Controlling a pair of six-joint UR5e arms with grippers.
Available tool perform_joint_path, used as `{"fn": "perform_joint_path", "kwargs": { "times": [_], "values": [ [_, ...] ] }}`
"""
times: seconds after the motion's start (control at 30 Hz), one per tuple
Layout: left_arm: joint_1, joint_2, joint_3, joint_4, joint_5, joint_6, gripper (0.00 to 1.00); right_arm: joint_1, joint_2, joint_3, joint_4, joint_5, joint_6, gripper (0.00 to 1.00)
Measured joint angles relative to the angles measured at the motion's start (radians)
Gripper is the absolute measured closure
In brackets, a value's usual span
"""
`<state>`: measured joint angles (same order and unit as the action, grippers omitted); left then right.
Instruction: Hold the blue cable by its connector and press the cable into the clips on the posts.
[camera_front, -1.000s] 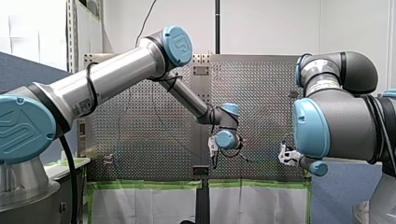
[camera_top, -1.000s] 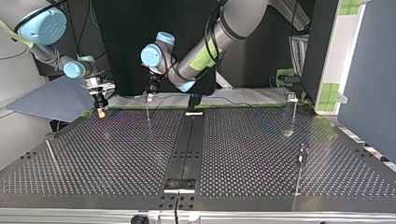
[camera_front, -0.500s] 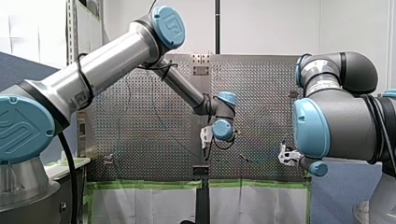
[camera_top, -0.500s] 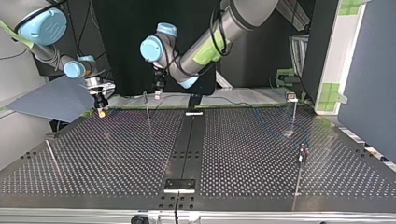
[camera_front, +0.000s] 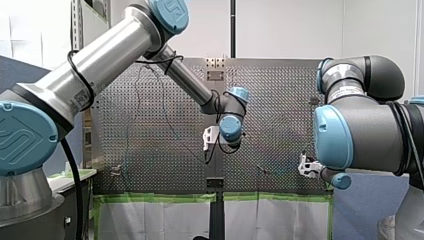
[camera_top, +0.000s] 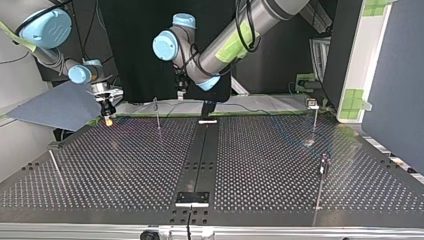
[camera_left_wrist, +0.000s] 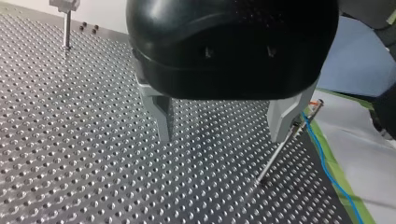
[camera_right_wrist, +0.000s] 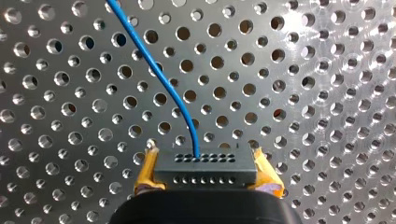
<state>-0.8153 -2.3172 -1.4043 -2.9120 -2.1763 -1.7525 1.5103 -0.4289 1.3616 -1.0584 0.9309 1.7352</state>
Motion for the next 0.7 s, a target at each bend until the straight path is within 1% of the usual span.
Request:
{"fn": "perform_joint_path", "kwargs": {
  "times": [0.1, 0.43, 0.57, 0.7],
  "values": [
    [0.002, 0.027, -0.027, -0.024, -0.008, 0.001, 0.0, 0.003, 0.001, 0.0, 0.0, -0.001, 0.0, 0.98],
    [0.003, 0.121, -0.122, -0.05, -0.012, -0.004, 0.0, 0.006, 0.001, -0.001, 0.001, -0.002, 0.0, 0.98],
    [0.001, 0.159, -0.159, -0.049, -0.013, -0.006, 0.0, 0.008, 0.001, -0.001, 0.005, -0.002, -0.002, 0.98],
    [0.003, 0.191, -0.191, -0.03, -0.011, -0.007, 0.0, 0.008, 0.001, -0.001, 0.009, -0.003, -0.004, 0.98]
  ]
}}
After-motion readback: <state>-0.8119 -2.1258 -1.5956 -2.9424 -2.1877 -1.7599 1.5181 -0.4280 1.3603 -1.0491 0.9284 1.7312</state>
